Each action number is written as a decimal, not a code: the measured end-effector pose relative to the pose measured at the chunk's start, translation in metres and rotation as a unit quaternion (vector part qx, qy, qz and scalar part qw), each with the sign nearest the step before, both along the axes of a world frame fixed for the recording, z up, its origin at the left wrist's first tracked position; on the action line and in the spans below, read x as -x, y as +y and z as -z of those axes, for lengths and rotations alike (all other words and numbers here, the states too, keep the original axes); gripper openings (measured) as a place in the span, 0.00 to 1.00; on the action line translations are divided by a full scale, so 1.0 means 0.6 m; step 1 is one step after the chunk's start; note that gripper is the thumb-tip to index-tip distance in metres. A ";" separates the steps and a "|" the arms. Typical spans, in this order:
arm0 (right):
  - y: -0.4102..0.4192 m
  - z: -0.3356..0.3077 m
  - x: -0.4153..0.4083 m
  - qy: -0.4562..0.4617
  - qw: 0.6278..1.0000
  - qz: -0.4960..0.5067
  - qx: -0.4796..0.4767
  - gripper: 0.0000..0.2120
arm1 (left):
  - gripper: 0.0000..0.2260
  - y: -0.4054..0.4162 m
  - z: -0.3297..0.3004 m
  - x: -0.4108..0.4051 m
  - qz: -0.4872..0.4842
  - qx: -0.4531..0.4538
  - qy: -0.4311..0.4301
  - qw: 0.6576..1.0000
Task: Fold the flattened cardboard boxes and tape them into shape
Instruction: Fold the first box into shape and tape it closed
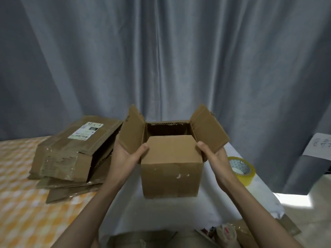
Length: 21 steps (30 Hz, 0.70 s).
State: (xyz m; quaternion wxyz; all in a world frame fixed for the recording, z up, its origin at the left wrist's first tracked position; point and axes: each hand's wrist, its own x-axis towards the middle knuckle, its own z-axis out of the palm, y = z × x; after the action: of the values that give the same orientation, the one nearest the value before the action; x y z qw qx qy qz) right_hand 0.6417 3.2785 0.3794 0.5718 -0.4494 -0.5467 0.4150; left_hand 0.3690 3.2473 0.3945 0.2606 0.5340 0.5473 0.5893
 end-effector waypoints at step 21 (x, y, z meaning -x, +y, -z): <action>0.070 -0.029 0.010 -0.483 0.869 -0.070 -0.078 0.56 | 0.50 0.072 -0.036 -0.049 0.094 0.035 0.462 0.881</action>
State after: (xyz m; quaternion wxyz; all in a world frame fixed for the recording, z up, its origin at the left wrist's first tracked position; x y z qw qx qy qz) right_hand 0.6358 3.3206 0.3971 0.2389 -0.5081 -0.8155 0.1405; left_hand 0.3983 3.2903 0.4162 0.0507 0.7851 0.5731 0.2294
